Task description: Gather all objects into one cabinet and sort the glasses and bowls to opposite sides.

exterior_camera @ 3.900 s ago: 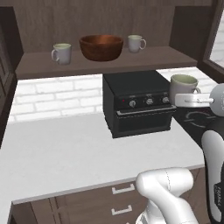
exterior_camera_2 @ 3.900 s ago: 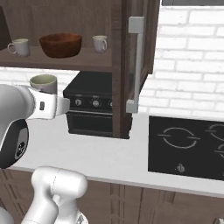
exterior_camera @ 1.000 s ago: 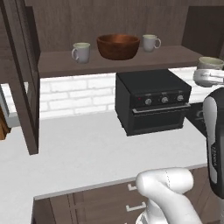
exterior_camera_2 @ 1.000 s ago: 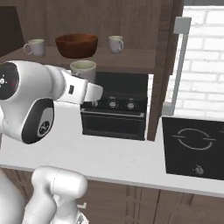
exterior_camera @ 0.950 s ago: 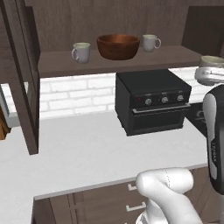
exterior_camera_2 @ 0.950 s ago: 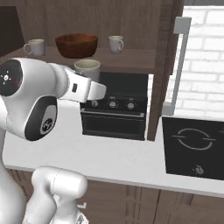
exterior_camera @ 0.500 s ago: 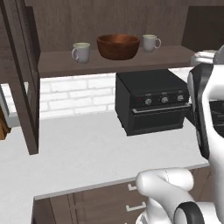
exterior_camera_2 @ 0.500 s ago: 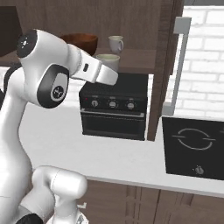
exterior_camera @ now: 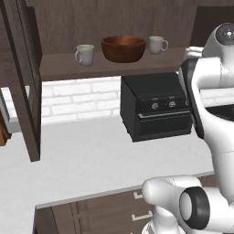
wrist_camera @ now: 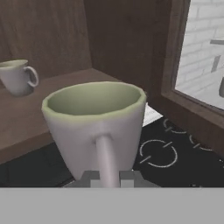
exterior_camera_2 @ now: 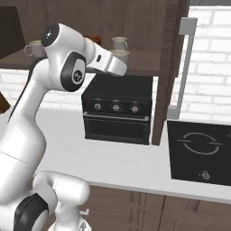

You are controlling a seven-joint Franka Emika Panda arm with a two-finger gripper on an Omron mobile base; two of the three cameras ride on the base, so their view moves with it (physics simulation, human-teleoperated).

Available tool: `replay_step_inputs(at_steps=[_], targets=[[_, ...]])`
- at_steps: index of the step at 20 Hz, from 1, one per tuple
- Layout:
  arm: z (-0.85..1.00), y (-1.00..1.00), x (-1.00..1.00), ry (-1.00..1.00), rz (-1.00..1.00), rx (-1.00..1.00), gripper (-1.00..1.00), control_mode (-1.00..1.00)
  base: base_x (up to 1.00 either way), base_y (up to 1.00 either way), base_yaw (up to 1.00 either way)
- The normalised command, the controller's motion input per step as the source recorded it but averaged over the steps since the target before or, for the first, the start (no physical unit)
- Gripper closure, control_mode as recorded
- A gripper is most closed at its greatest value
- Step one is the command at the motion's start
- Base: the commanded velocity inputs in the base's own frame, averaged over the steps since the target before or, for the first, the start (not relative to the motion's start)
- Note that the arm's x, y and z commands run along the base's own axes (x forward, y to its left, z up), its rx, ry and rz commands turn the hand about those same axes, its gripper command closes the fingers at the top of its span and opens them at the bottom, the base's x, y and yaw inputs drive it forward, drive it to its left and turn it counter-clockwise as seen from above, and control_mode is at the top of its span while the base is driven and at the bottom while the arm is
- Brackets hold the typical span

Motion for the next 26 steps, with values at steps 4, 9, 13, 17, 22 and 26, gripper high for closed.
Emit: replay_step_inputs(at_steps=[4, 9, 13, 17, 22, 26], targets=[[-0.04, -0.10, 0.66, -0.01, 0.00, 0.00, 1.00, -1.00, 0.00, 0.00, 0.00], [-0.09, -0.07, 0.44, -0.11, 0.05, 0.00, 1.00, -1.00, 0.00, 0.00, 0.00], [-0.07, -0.16, 0.25, -0.12, 0.04, -0.05, 1.00, -1.00, 0.00, 0.00, 0.00], [-0.01, -0.39, 0.37, 0.02, 0.00, -0.03, 1.00, -1.00, 0.00, 0.00, 0.00], [0.00, -0.34, 0.37, 0.24, -0.02, -0.09, 1.00, -1.00, 0.00, 0.00, 0.00], [0.01, -0.28, 0.45, 0.26, 0.00, -0.01, 1.00, -1.00, 0.00, 0.00, 0.00]])
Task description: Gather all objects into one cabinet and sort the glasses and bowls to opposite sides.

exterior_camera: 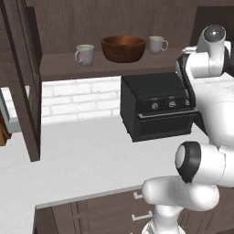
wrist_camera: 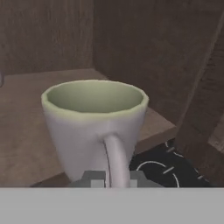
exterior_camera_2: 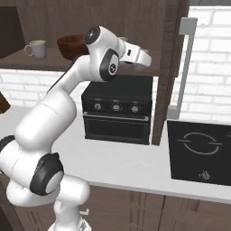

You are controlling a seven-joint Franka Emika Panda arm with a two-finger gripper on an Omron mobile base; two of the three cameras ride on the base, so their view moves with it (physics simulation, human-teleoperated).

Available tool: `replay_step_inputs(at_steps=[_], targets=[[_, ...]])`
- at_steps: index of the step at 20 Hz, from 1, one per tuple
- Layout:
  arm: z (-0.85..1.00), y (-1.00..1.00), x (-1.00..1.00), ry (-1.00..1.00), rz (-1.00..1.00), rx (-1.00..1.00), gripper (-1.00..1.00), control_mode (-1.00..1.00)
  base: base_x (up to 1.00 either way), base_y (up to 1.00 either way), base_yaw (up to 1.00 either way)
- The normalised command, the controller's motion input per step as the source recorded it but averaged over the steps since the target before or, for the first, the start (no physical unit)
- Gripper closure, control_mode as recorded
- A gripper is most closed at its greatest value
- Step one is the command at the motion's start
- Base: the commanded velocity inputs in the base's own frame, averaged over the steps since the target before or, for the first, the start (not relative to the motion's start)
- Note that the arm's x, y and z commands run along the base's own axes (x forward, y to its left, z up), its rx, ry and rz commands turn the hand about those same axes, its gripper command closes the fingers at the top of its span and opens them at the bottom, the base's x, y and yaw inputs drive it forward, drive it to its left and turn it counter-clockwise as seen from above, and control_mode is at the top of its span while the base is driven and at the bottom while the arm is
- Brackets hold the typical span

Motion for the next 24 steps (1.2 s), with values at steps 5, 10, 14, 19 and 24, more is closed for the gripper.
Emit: replay_step_inputs(at_steps=[5, 10, 14, 19, 24], targets=[[-0.11, -0.14, 0.61, -0.01, 0.00, -0.01, 1.00, -1.00, 0.00, 0.00, 0.00], [-0.26, -0.06, 0.32, -0.11, 0.00, 0.00, 1.00, -1.00, 0.00, 0.00, 0.00], [-0.38, -0.11, 0.25, -0.07, 0.00, 0.00, 1.00, -1.00, 0.00, 0.00, 0.00], [-0.19, -0.17, 0.26, -0.05, 0.00, 0.00, 1.00, -1.00, 0.00, 0.00, 0.00], [0.00, -0.18, 0.46, 0.00, 0.00, 0.00, 1.00, -1.00, 0.00, 0.00, 0.00]])
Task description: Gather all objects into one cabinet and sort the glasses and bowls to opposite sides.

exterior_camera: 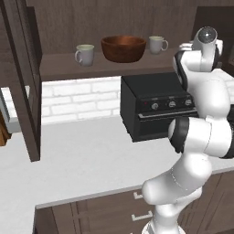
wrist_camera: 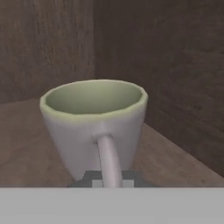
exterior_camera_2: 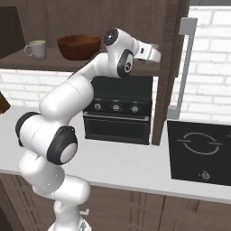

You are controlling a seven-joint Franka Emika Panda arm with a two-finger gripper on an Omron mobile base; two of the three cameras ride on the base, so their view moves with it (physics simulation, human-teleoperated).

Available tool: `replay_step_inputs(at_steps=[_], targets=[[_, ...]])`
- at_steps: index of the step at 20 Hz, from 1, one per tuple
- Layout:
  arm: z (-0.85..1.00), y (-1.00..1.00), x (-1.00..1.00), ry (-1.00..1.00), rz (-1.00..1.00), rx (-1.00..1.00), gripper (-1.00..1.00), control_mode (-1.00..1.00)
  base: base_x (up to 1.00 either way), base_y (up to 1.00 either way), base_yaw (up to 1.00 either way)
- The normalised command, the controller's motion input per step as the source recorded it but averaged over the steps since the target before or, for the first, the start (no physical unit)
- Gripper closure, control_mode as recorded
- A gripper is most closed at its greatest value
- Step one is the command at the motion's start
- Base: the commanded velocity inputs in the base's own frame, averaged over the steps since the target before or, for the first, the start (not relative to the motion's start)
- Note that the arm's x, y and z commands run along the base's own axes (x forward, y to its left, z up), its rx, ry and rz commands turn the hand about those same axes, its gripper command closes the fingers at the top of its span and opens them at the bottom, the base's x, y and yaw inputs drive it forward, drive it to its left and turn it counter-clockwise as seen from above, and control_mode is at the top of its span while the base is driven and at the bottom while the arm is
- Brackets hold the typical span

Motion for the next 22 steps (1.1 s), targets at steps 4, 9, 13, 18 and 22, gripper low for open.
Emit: replay_step_inputs(at_steps=[4, 9, 13, 18, 22], targets=[[0.00, -0.31, 0.33, 0.00, 0.00, 0.00, 1.00, -1.00, 0.00, 0.00, 0.00], [0.00, -0.32, 0.18, 0.00, 0.00, 0.00, 1.00, -1.00, 0.00, 0.00, 0.00], [-0.03, -0.06, 0.05, 0.00, -0.01, 0.00, 1.00, -1.00, 0.00, 0.00, 0.00], [-0.15, 0.02, 0.11, 0.00, 0.00, -0.02, 1.00, -1.00, 0.00, 0.00, 0.00], [-0.21, 0.15, 0.02, 0.03, 0.00, -0.04, -1.00, -1.00, 0.00, 0.00, 0.00]])
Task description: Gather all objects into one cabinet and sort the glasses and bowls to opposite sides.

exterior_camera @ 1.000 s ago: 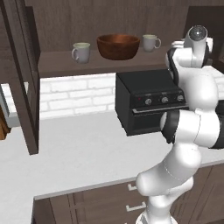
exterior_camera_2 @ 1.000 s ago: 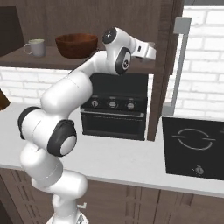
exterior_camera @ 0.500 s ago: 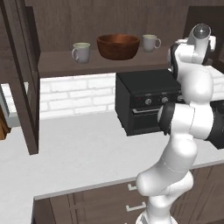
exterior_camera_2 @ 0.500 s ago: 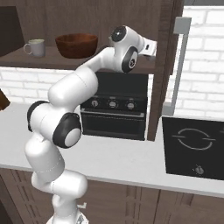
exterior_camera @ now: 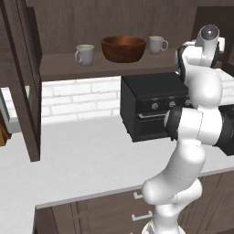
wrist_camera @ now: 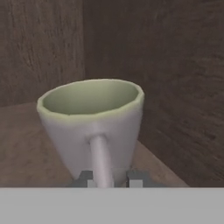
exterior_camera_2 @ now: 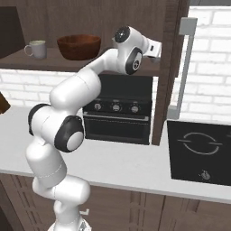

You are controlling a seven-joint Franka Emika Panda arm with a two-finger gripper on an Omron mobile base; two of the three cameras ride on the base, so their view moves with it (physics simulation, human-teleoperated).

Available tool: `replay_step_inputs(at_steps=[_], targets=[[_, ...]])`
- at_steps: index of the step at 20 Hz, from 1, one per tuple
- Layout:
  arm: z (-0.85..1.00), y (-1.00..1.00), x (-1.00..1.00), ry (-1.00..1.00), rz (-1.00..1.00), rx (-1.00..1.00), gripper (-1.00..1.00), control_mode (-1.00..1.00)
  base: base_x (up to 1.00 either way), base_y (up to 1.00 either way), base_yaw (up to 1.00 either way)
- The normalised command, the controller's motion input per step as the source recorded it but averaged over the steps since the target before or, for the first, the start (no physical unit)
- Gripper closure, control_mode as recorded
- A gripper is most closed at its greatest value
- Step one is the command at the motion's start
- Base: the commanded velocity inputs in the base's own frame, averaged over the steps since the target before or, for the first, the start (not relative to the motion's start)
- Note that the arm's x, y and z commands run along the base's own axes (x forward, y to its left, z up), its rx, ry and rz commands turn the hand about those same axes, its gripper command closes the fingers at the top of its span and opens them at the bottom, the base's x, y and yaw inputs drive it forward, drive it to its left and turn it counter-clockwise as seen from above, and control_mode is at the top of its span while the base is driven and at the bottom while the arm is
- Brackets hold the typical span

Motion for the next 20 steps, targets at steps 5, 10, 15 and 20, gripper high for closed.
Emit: replay_step_inputs(at_steps=[5, 10, 15, 20], targets=[[-0.05, 0.08, 0.00, 0.00, 0.00, 0.00, -1.00, -1.00, 0.00, 0.00, 0.00], [-0.01, 0.07, -0.03, 0.00, 0.00, 0.00, -1.00, -1.00, 0.00, 0.00, 0.00], [-0.08, 0.16, -0.43, 0.00, 0.00, 0.00, -1.00, -1.00, 0.00, 0.00, 0.00], [-0.03, 0.18, -0.96, -0.03, 0.00, 0.00, -1.00, -1.00, 0.00, 0.00, 0.00]])
